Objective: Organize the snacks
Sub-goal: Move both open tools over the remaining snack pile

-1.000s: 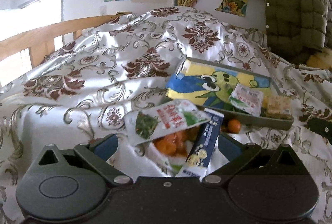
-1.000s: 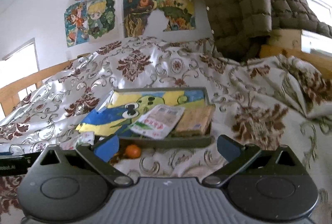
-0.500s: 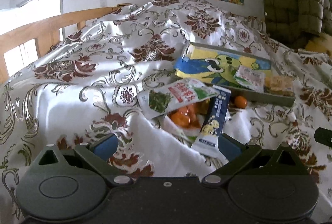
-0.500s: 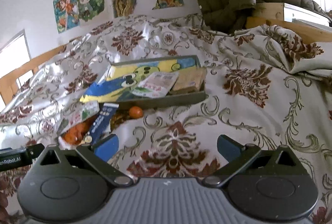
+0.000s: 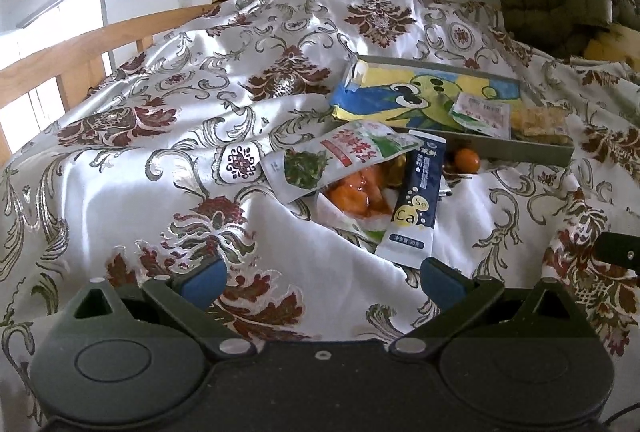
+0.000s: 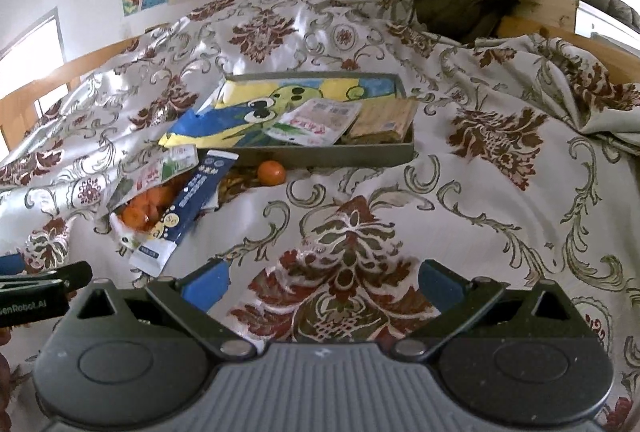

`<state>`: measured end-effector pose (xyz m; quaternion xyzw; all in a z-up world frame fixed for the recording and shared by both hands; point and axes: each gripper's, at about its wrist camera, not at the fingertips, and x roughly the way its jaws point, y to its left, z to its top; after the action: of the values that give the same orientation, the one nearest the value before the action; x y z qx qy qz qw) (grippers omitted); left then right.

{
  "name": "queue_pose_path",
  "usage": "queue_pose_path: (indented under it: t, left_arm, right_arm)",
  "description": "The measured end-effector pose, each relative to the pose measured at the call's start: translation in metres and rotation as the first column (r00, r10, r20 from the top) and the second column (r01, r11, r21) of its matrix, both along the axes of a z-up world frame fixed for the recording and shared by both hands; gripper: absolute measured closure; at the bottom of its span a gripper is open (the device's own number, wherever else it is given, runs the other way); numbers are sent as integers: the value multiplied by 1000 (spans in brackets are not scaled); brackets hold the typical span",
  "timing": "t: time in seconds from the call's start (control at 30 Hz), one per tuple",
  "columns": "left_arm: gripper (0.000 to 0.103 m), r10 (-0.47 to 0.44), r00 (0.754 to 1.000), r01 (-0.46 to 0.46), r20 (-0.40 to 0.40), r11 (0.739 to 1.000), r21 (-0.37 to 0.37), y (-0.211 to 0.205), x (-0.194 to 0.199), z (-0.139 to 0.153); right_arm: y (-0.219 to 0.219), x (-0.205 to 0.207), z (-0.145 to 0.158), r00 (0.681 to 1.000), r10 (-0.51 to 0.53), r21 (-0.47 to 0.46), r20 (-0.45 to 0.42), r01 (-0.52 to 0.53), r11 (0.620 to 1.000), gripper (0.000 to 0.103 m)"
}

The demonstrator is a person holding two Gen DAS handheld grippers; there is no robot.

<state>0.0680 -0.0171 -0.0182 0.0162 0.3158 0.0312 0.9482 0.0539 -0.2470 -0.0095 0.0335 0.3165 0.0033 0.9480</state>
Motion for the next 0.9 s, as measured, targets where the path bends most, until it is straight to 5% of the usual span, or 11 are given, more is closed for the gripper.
queue_pose_path:
  t: [0.9]
  left_arm:
    - [1, -10, 1000, 10, -25, 1000, -27, 15, 25, -3]
  right_arm:
    - [9, 26, 3, 995, 103, -19, 2, -103, 994, 0]
